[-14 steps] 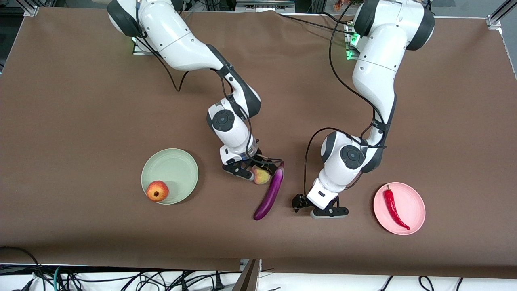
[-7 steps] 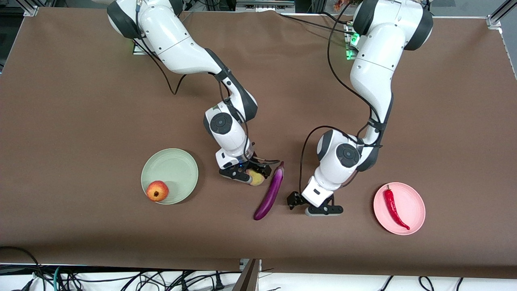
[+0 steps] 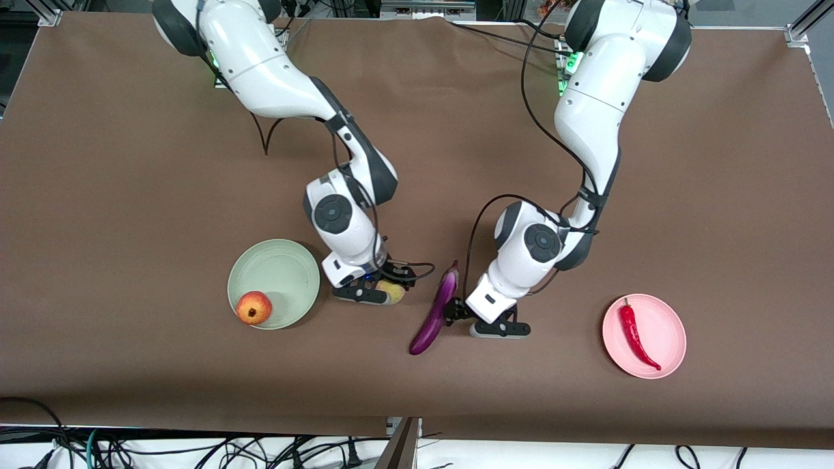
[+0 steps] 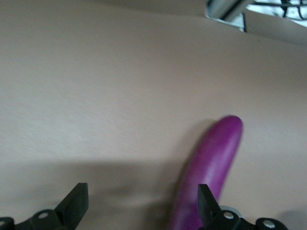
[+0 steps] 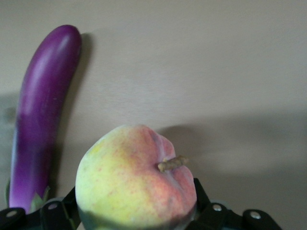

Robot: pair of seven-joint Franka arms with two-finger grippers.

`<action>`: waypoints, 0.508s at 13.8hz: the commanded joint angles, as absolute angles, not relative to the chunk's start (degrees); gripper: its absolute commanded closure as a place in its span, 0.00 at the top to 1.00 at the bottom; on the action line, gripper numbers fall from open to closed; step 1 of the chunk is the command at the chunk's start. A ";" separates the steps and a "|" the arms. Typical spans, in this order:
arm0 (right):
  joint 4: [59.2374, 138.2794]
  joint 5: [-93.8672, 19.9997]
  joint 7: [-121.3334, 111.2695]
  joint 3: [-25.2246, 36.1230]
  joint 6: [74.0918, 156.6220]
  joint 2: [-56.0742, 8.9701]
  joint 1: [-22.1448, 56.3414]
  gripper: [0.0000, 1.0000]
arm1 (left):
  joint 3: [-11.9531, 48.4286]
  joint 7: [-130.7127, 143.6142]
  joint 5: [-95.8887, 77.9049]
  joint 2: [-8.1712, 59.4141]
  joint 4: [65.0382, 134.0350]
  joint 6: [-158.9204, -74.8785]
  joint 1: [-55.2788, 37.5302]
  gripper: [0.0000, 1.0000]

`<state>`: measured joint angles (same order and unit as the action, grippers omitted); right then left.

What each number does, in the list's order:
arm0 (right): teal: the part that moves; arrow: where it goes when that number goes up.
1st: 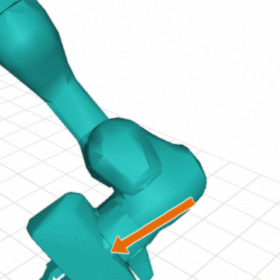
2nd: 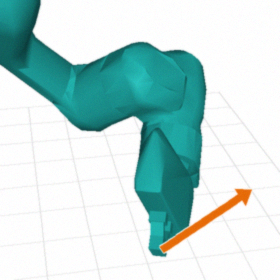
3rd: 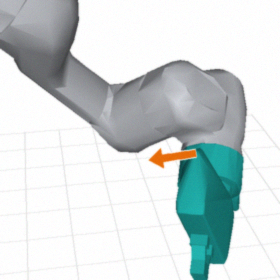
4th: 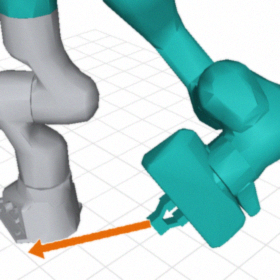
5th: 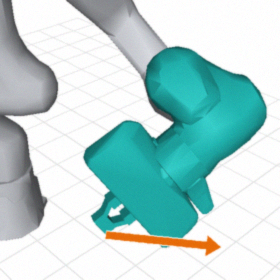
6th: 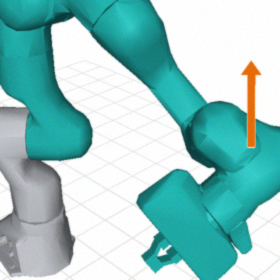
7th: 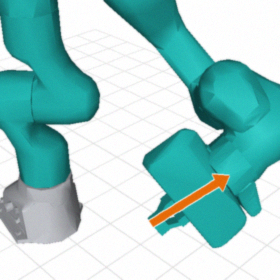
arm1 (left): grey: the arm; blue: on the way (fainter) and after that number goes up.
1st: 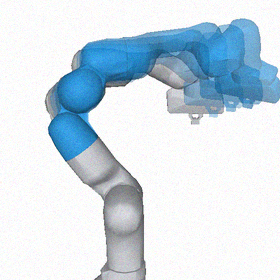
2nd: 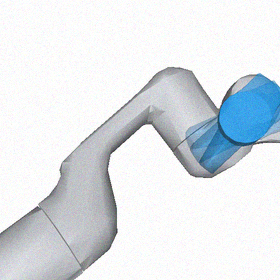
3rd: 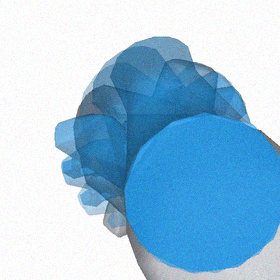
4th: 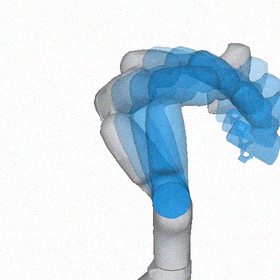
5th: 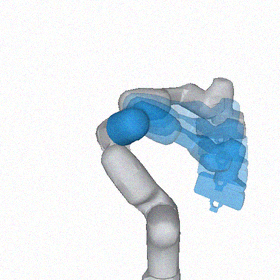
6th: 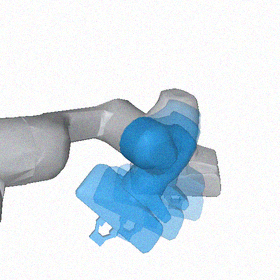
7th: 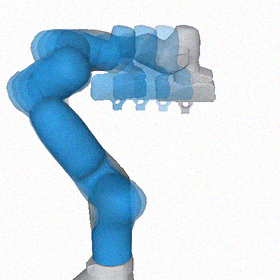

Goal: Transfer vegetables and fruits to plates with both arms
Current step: 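Place the peach on the green plate while the left gripper lifts the eggplant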

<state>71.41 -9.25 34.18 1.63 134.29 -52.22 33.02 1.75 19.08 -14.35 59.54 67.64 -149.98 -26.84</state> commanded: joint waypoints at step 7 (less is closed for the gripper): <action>80.33 -10.36 8.09 0.97 118.12 -42.53 17.85 1.00 | 0.79 18.90 -7.58 59.94 69.17 -149.85 -31.99 0.92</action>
